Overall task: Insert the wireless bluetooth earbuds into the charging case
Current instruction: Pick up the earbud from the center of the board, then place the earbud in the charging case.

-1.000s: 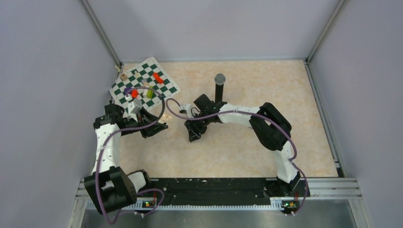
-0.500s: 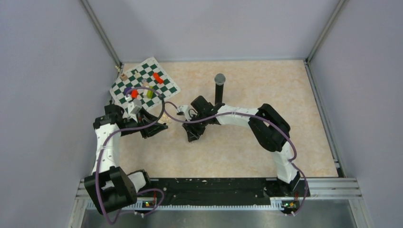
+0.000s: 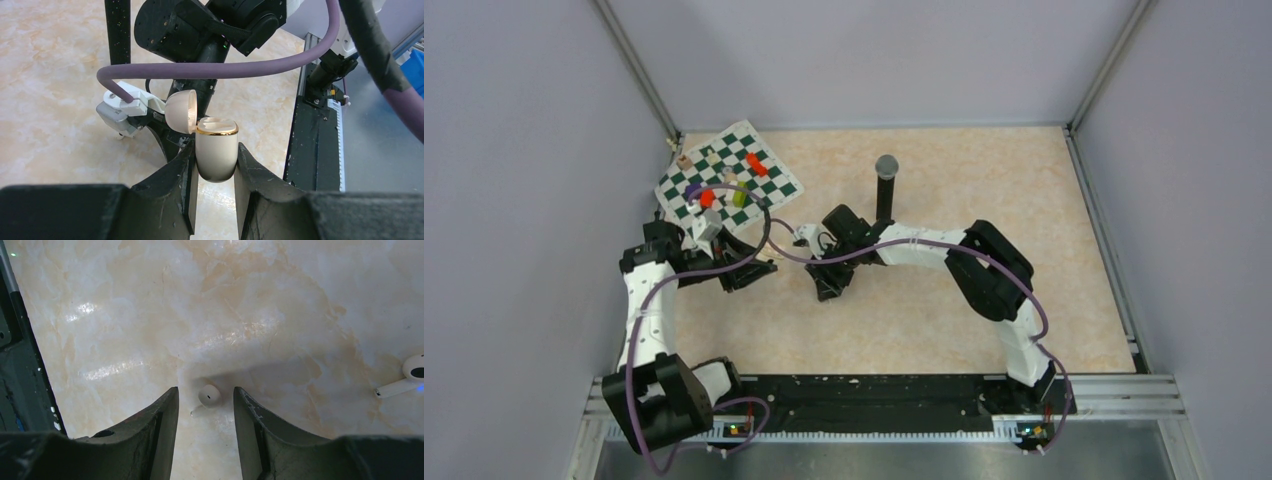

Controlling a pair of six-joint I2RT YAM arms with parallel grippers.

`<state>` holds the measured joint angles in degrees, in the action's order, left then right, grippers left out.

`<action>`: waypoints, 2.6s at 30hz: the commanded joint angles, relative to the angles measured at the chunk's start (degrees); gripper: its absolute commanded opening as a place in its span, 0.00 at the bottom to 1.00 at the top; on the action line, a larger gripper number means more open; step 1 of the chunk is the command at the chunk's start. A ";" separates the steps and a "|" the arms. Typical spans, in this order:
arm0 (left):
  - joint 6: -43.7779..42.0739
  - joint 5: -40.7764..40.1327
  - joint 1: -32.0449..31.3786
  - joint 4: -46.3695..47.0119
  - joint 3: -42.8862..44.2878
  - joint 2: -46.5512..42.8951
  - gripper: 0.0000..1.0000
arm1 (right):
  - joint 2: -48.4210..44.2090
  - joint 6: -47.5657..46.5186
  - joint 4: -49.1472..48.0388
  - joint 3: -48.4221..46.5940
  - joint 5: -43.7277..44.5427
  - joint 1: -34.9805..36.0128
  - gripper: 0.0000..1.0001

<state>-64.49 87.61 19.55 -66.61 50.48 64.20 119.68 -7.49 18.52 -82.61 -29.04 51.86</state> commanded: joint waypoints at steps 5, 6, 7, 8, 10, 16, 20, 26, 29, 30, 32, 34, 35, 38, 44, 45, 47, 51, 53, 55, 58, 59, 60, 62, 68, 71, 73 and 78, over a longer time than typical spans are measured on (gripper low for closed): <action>-3.09 4.15 0.49 -4.55 1.59 -3.88 0.00 | 1.00 -0.08 1.13 -2.05 0.21 1.15 0.44; -3.33 3.48 0.49 -5.13 1.59 -4.37 0.00 | 1.06 0.00 1.15 -2.05 0.14 1.22 0.44; -4.01 2.67 0.49 -6.01 1.56 -4.74 0.00 | 1.17 0.08 1.14 -2.10 0.12 1.20 0.44; -5.74 1.93 0.53 -7.68 1.48 -4.96 0.00 | 1.22 0.17 1.12 -2.16 0.08 1.21 0.44; -8.31 0.46 0.49 -10.25 1.39 -5.31 0.00 | 1.33 0.32 1.16 -2.26 0.03 1.23 0.44; -21.77 -3.33 0.49 -24.16 3.44 -2.92 0.00 | 1.53 0.53 1.21 -2.50 0.38 1.31 0.40; -20.47 -4.66 0.49 -24.31 3.49 -2.47 0.00 | 1.44 0.53 1.42 -2.69 0.40 1.24 0.36; -21.88 -3.42 0.50 -24.33 2.40 -3.26 0.00 | 1.44 0.36 1.54 -2.75 0.40 1.27 0.25; -22.01 -3.49 0.49 -24.33 2.28 -3.29 0.00 | 1.22 0.22 1.75 -3.11 0.39 1.32 0.16; -22.19 -3.43 0.49 -24.33 2.14 -3.32 0.00 | 1.19 0.04 1.92 -3.30 0.38 1.34 0.14; -22.27 -3.33 0.49 -24.30 1.93 -3.31 0.00 | 0.57 -0.20 2.24 -3.58 0.31 1.31 0.12; -22.37 -3.25 0.44 -24.36 1.76 -3.34 0.00 | -0.45 -0.48 2.31 -3.82 0.13 1.24 0.10; -22.37 -3.22 0.42 -24.36 1.66 -3.38 0.00 | -1.18 -0.59 2.38 -3.79 0.12 1.25 0.09; -22.35 -3.16 0.40 -24.34 1.55 -3.47 0.00 | -3.58 -0.98 2.37 -3.79 0.12 1.16 0.07; -23.65 -3.49 -0.31 -24.21 0.90 -3.66 0.00 | -8.80 -1.26 1.98 -3.49 0.46 -0.16 0.06; -23.86 -3.64 -0.57 -24.24 0.74 -3.61 0.00 | -10.26 -1.22 1.82 -3.32 0.55 -0.67 0.06; -24.18 -3.90 -1.33 -24.26 0.74 -3.14 0.00 | -12.67 -1.03 1.47 -3.07 0.71 -1.99 0.06; -23.03 -5.57 -4.05 -24.20 2.51 -0.66 0.00 | -18.79 -0.65 0.76 -1.95 0.94 -5.27 0.05; -21.39 -6.62 -5.89 -24.25 4.25 1.47 0.00 | -22.18 -0.71 0.71 -1.33 0.82 -6.93 0.05; -20.32 -7.56 -8.15 -24.30 5.94 3.49 0.00 | -25.68 -1.05 0.79 -0.66 0.78 -8.14 0.04; -19.08 -8.17 -11.31 -24.18 8.51 5.73 0.00 | -32.08 -2.89 0.28 1.86 1.98 -8.80 0.04; -18.37 -8.23 -11.92 -23.89 9.33 6.10 0.00 | -34.22 -3.50 -0.21 3.18 2.54 -8.79 0.04; -15.86 -8.42 -12.77 -22.35 10.23 6.50 0.00 | -36.52 -3.95 -0.81 4.36 3.16 -8.86 0.05; -6.02 -10.05 -14.56 -14.42 11.64 6.44 0.00 | -41.14 -4.74 -2.08 6.04 5.02 -8.88 0.05; 33.94 -26.50 -24.45 25.36 5.52 -3.16 0.00 | -48.74 -8.23 -2.96 7.86 11.37 -8.96 0.04; 38.20 -30.12 -26.64 35.30 4.01 -6.36 0.00 | -51.17 -8.83 -3.95 8.76 14.33 -8.96 0.03; 41.10 -27.97 -26.71 42.41 3.36 -7.38 0.00 | -52.51 -9.37 -4.87 9.14 15.65 -8.96 0.03; 66.45 -22.54 -27.71 72.24 1.31 -2.57 0.00 | -55.35 -11.26 -5.27 8.67 16.60 -8.96 0.02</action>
<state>-22.41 62.72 -7.07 -25.50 53.34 57.98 67.57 -16.45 15.81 -73.52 -14.74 42.74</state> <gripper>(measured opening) 0.329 0.157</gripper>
